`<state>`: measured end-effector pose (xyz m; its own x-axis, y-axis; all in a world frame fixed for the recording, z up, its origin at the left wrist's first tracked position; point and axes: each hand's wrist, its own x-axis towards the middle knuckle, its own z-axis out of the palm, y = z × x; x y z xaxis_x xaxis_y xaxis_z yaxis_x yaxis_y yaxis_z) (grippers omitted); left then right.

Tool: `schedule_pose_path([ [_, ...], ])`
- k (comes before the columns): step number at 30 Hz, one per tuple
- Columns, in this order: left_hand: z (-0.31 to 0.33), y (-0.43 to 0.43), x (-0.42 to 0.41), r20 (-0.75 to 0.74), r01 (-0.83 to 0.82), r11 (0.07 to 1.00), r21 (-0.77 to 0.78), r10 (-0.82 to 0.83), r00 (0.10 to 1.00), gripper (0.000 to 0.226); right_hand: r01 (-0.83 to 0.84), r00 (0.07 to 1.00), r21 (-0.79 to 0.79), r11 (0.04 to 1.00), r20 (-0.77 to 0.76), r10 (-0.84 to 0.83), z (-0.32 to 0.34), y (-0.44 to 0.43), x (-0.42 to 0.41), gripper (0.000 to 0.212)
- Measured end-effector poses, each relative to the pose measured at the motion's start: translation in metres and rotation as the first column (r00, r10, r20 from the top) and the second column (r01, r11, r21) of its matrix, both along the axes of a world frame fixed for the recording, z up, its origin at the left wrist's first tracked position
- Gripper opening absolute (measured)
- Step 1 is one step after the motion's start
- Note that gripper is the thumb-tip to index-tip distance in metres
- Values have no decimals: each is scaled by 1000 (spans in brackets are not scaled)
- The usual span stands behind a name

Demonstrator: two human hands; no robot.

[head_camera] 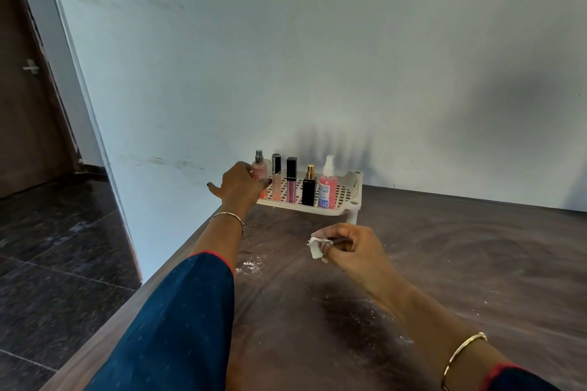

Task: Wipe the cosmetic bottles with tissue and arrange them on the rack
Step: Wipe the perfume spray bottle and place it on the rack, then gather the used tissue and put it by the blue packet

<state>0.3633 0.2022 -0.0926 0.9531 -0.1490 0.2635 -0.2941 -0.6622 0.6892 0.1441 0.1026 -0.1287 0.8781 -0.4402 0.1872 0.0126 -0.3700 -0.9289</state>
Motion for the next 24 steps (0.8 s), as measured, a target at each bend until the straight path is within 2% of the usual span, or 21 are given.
schedule_pose_path([
  [6, 6, 17, -7, 39, 87, 991, -104, -83, 996, 69, 25, 999, 71, 997, 24, -27, 11, 8, -14, 15],
  [10, 19, 28, -31, 144, 147, 989, -25, -142, 979, 69, 64, 996, 159, 985, 57, -74, 25, 18, -28, 11],
  [14, 31, 32, -71, 112, 210, 977, -46, -203, 973, 64, 83, 991, 205, 975, 90, -103, 45, 30, -47, 14],
  [16, 38, 35, -98, 57, 257, 961, -107, -252, 966, 61, 87, 986, 255, 963, 115, -120, 59, 38, -62, 19],
  [19, 50, 37, -141, -45, 338, 900, -277, -363, 931, 53, 101, 978, 282, 954, 147, -147, 77, 49, -85, 19],
  [24, 66, 47, -224, -130, 477, 750, -459, -587, 799, 35, 156, 955, 360, 920, 182, -233, 95, 57, -131, 10],
])
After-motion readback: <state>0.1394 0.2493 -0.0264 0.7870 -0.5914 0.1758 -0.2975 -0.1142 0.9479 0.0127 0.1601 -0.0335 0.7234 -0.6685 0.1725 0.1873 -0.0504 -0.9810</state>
